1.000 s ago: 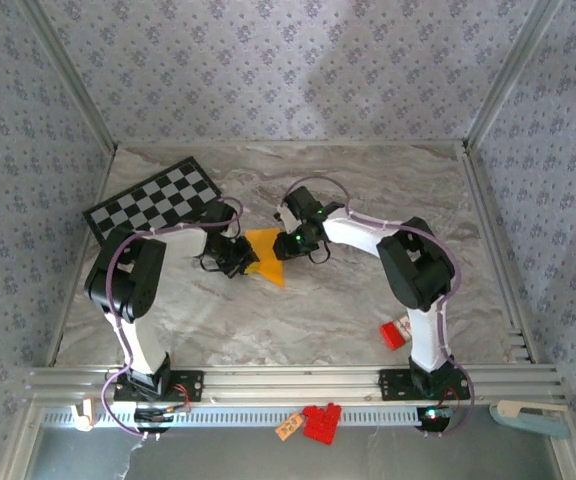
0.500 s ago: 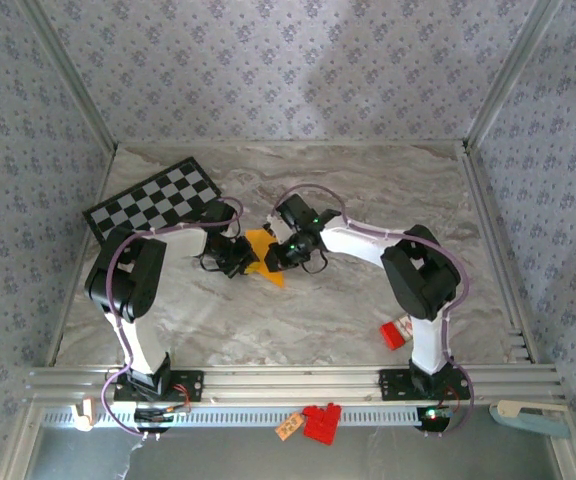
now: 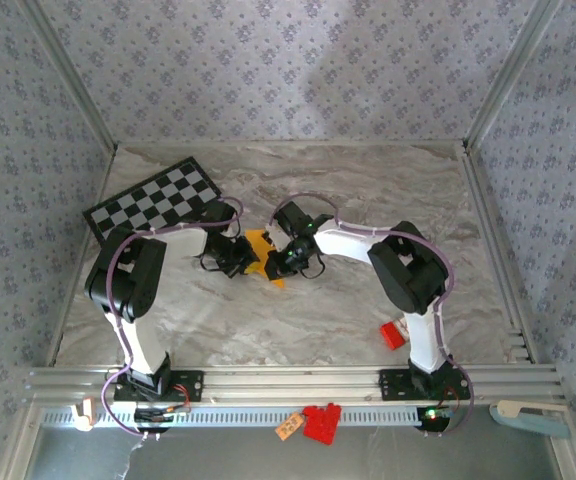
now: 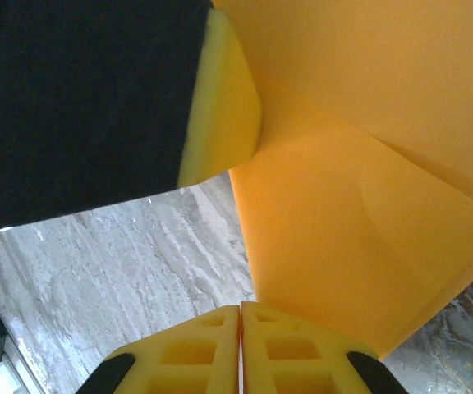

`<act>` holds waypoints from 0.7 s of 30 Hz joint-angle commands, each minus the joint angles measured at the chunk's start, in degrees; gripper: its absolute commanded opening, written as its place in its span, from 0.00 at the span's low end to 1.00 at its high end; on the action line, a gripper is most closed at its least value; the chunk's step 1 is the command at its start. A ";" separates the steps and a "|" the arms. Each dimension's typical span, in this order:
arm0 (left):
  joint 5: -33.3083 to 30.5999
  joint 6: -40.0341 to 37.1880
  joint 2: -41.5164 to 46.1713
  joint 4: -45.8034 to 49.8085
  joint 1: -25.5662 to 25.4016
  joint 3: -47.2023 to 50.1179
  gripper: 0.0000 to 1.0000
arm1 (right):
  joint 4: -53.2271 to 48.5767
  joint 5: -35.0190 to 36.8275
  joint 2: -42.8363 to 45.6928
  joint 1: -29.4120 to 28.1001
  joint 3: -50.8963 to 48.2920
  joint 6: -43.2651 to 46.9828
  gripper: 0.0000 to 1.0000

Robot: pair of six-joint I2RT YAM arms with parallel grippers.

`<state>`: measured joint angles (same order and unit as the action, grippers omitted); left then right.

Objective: Fold a paper plane with a square sheet of paper (pick it up from the middle)
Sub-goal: Third fold the triangle at the center of the table.

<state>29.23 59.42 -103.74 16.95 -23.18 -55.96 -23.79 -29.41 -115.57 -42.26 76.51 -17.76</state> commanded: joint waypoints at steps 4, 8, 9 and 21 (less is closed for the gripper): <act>-0.41 0.00 -1.82 2.76 -0.55 -0.50 0.12 | -1.56 -0.91 -1.55 -0.12 -0.23 0.36 0.10; 0.03 -0.01 -1.46 2.39 -0.55 -0.94 0.12 | -1.59 -1.00 -1.98 -0.16 -0.35 0.44 0.10; 0.25 0.00 -1.38 2.13 -0.55 -1.00 0.12 | -1.61 -1.00 -2.13 -0.15 -0.23 0.49 0.10; 1.94 0.20 -0.51 -0.55 -0.54 -1.66 0.15 | -2.08 -0.73 -3.43 -0.18 -0.26 0.61 0.09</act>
<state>30.35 59.51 -103.74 16.53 -23.29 -56.23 -23.81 -29.74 -117.45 -42.26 76.51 -17.61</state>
